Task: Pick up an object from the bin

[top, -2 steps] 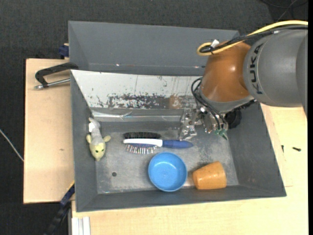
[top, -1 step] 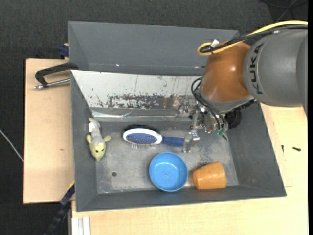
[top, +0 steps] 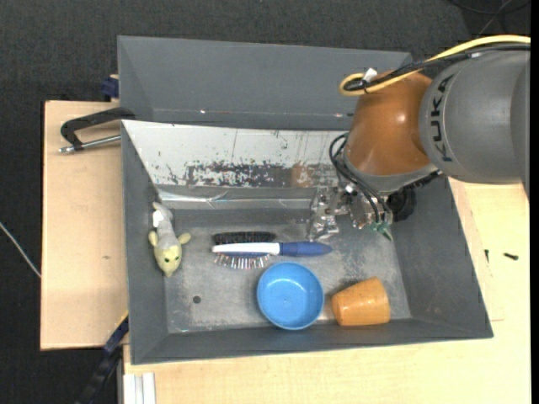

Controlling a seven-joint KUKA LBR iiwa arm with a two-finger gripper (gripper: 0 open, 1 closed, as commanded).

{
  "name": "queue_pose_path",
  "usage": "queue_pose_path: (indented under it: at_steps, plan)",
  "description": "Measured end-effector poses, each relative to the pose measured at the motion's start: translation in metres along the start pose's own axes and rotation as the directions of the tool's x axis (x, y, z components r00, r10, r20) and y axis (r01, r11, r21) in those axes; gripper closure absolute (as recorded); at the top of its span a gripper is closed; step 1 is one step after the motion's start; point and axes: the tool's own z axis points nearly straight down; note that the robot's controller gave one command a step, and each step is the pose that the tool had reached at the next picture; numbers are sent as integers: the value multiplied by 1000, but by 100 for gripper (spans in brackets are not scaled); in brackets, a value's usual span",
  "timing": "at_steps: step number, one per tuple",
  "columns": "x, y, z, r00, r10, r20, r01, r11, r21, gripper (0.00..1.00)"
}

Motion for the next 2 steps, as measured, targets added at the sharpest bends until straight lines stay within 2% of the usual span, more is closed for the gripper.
queue_pose_path:
  at_steps: [1,2]
  plan:
    - [0,0,0,1000,0,2,0,1000,0,0]
    - [0,0,0,1000,0,0,0,1000,0,100]
